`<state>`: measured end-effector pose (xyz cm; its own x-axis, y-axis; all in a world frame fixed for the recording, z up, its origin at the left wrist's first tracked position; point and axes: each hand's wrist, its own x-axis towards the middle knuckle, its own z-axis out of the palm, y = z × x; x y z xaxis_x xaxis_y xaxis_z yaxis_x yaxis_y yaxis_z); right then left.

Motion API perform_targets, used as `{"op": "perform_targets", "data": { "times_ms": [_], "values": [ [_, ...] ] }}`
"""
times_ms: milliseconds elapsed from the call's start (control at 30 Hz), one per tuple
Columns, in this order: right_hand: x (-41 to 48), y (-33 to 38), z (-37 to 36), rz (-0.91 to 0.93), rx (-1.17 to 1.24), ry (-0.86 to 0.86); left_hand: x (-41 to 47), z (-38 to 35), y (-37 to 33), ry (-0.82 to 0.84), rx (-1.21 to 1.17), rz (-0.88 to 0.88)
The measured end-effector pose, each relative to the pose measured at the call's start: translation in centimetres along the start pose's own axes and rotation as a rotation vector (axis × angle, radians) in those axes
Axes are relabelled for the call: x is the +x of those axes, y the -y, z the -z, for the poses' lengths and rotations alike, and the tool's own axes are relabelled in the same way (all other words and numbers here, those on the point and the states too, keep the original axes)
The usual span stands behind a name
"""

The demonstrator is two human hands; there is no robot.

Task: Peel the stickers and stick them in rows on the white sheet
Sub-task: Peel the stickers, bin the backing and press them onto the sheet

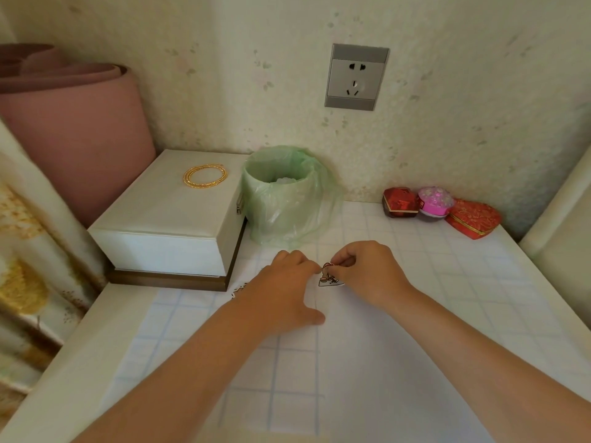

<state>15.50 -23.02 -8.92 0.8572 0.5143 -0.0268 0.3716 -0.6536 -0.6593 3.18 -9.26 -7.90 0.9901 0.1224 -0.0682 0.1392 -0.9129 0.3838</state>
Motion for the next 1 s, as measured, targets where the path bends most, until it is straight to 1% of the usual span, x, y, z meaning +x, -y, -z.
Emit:
{"op": "perform_targets", "data": {
  "times_ms": [100,267,367,467,633,700,833,1000],
  "values": [
    [0.0,0.3,0.1,0.019,-0.093,-0.001,0.0,0.0,-0.1,0.033,0.008,-0.066],
    [-0.1,0.7,0.7,0.056,-0.354,-0.03,0.0,0.0,-0.1,0.103,0.059,-0.084],
    [-0.4,0.4,1.0,0.064,-0.354,-0.048,0.0,0.2,-0.1,0.136,0.093,-0.093],
    [-1.1,0.0,1.5,0.126,-0.327,-0.022,-0.1,0.1,-0.2,0.157,0.117,-0.092],
    [-2.7,-1.4,2.0,0.298,-0.358,0.029,-0.2,0.0,-0.5,0.098,0.111,-0.088],
    [-3.3,-2.2,2.0,0.377,-0.393,0.037,-0.3,-0.4,-0.6,0.079,0.167,-0.113],
    [-4.0,-3.1,1.7,0.513,-0.544,-0.006,-0.6,-1.3,-1.0,0.054,0.335,-0.135],
    [-4.7,-3.4,1.6,0.561,-0.571,-0.085,-0.9,-1.3,-1.2,0.039,0.353,-0.135]
  ]
}}
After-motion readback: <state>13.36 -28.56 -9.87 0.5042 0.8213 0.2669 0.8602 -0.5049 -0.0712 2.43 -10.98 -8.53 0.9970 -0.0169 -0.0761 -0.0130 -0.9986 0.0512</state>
